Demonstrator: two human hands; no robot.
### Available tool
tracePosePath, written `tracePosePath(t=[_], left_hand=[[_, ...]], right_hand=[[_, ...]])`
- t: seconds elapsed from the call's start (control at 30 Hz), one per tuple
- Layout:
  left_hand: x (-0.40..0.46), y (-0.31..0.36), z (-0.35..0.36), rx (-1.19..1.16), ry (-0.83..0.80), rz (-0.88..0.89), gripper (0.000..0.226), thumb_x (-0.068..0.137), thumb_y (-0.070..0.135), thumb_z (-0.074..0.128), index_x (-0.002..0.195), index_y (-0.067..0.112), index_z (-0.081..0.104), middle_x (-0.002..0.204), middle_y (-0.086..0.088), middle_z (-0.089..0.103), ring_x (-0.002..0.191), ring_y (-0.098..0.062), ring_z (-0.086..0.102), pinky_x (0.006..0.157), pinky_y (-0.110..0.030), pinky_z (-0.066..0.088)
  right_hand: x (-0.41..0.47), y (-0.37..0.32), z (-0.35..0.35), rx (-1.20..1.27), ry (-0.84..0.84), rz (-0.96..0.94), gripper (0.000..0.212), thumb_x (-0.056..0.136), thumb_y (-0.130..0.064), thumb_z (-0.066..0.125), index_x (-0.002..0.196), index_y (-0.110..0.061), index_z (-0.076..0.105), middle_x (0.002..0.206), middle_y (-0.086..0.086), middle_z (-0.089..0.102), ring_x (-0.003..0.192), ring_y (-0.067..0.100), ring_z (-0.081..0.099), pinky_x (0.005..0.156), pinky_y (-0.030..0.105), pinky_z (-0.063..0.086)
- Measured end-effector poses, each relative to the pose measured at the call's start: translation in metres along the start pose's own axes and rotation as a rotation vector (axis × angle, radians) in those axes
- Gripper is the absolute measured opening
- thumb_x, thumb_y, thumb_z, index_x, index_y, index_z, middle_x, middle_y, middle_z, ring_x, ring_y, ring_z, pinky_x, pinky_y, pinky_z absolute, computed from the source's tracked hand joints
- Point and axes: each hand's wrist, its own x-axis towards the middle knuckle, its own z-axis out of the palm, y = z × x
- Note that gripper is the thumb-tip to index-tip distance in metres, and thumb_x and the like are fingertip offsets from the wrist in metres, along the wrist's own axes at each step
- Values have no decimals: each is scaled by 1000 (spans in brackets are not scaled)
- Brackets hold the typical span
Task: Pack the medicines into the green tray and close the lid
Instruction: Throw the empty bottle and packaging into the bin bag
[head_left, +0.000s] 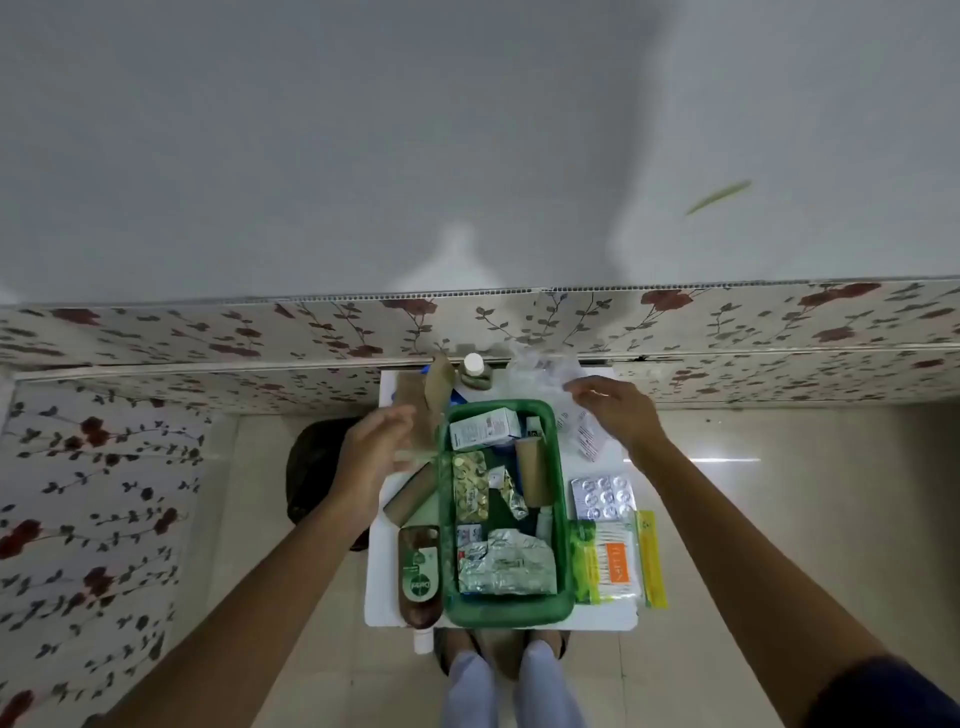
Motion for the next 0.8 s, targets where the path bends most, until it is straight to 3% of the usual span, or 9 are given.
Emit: tracePosePath(t=[0.1,0.2,0.27,0.33,0.4,0.5,0.57,0.7,0.8], left_hand=[[16,-3,11,55,-29,65,30,93,24,47,122,20,56,111,13,57,102,-4,53,89,-27,43],[31,-2,24,151,-67,36,38,93,35,46,129,23,52,121,11,49,113,-8,44,98,-31,34],[39,0,29,255,-64,33,34,92,36,48,120,21,58,117,6,53,110,-12,47,93,-29,33],[45,0,33,350,-30,34,19,90,29,52,100,18,64,106,-2,58,102,-18,52,87,-30,37],[49,0,34,380,48,64,11,87,19,55,87,11,62,92,-8,56,91,-21,52,78,-29,37],[39,7,16,250,235,155,21,86,5,52,104,8,63,97,-3,55,90,-17,51,71,-18,42],[24,12,-8,116,361,207,32,86,0,50,114,7,63,94,0,60,82,-15,53,61,-8,42],[-6,7,-65,-278,468,148,35,83,-4,49,111,9,66,92,0,65,83,-16,58,77,-29,49],[-21,-9,-104,-498,438,85,32,86,-6,49,112,5,63,93,2,66,81,-12,61,70,-21,54]], right_hand=[[14,-1,10,-108,-106,13,31,88,-19,51,118,-19,62,136,2,54,118,19,51,103,27,33],[13,-1,6,-71,40,-42,32,90,-10,45,117,-12,62,130,8,59,110,19,56,100,26,36],[1,-6,-4,22,161,-94,29,90,-10,47,112,-12,65,120,8,66,104,17,59,96,27,40],[-15,-10,-12,151,218,-113,26,88,-10,51,108,-15,67,111,5,69,96,13,60,94,32,46],[-34,-16,-18,237,245,-127,27,86,-6,54,106,-17,67,105,1,69,90,8,62,91,27,49],[-60,-30,-15,260,271,-194,29,85,-4,55,106,-20,67,99,-7,68,78,-13,59,76,4,44],[-75,-43,-4,283,236,-223,28,85,-4,56,105,-20,67,97,-9,67,77,-14,59,71,-1,43],[-96,-74,53,209,41,-326,24,87,-16,56,108,-18,66,105,-2,67,96,15,63,82,17,47],[-103,-101,128,78,-211,-287,44,87,-40,55,122,-14,57,124,4,58,109,14,55,81,17,39]])
